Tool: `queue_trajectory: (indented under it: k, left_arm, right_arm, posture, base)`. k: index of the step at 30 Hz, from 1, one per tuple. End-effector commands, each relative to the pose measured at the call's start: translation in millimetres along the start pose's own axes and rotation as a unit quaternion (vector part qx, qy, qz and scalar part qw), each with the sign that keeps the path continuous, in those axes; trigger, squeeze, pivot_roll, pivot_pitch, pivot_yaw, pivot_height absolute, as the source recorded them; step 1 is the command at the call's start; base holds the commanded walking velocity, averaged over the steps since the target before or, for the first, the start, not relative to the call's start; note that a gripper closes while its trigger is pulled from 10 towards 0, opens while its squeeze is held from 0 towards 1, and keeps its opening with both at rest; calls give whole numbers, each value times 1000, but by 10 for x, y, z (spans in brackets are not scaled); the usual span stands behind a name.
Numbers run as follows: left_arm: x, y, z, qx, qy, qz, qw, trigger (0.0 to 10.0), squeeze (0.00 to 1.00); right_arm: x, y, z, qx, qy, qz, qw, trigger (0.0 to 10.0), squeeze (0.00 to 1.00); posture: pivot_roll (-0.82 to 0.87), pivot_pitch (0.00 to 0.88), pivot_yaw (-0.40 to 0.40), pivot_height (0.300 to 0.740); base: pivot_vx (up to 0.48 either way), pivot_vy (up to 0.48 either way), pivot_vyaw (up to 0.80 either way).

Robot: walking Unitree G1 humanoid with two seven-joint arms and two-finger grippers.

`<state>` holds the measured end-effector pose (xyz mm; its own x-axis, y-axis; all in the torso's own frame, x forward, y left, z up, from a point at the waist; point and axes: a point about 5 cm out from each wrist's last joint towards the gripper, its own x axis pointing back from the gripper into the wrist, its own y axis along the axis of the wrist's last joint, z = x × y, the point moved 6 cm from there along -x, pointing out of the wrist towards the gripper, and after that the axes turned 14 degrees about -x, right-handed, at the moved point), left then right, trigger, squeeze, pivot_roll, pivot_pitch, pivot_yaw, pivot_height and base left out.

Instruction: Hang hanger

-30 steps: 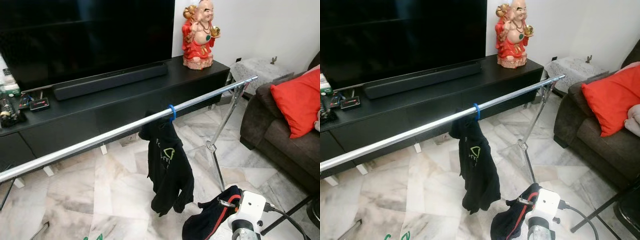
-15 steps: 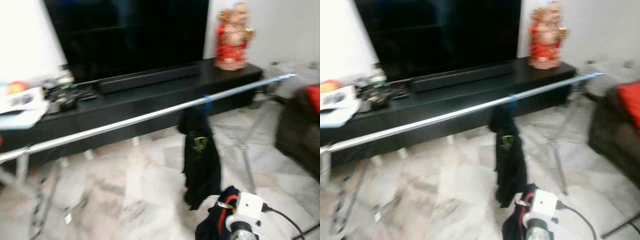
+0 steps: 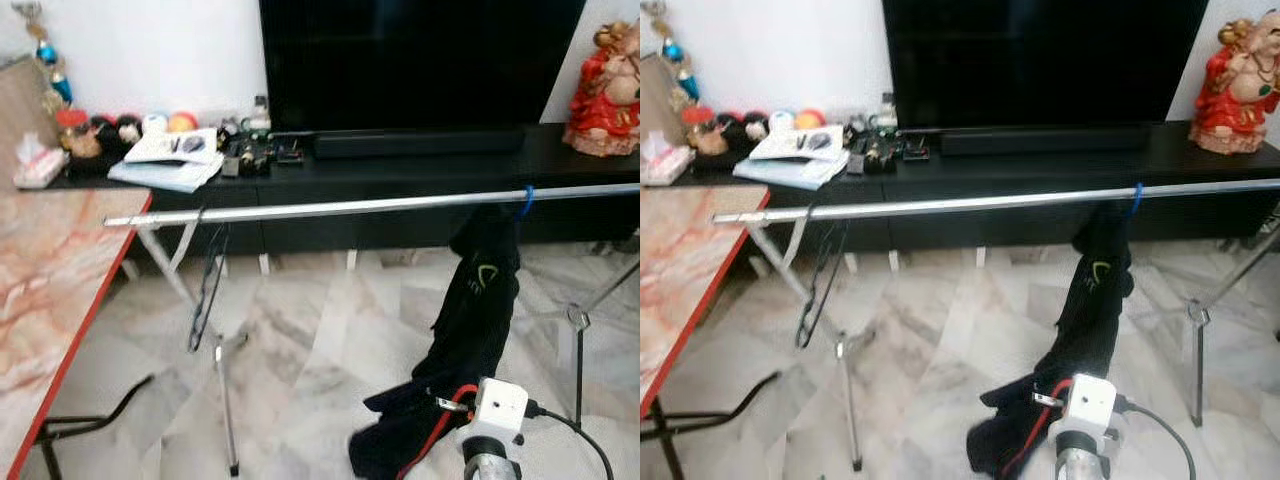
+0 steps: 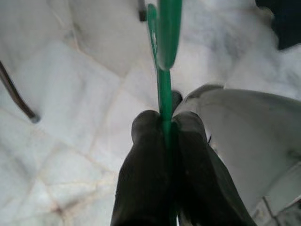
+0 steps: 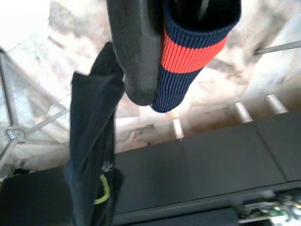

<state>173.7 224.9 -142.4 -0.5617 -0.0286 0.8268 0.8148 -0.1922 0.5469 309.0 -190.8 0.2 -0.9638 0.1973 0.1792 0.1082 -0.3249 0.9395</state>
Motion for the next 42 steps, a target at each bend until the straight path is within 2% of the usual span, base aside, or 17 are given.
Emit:
queue_trajectory:
  k: [1,9,17,18,42]
  left_arm:
    - [4,-10,45,-5,5,4,1000,10000,0]
    - [6,-15,42,-4,4,4,1000,10000,0]
    - [15,-26,65,-5,3,3,1000,10000,0]
    - [15,-25,64,-5,2,3,1000,10000,0]
    - [2,-1,20,-5,-2,2,1000,10000,0]
  right_arm:
    - [-9,26,-9,2,0,-4,1000,10000,0]
    - [-10,37,3,9,5,-6,1000,10000,0]
    - [-11,36,17,8,8,-6,1000,10000,0]
    - [-9,26,11,-7,4,-4,1000,10000,0]
    - [-23,38,-5,-4,4,-4,1000,10000,0]
  posture:
    - [115,21,12,740]
    - [115,21,12,740]
    - [116,21,12,740]
    - [116,21,12,740]
    - [113,15,10,740]
  base:
    - [-311,0,0]
    - [-309,0,0]
    - [-311,0,800]
    - [-307,0,0]
    - [-314,0,0]
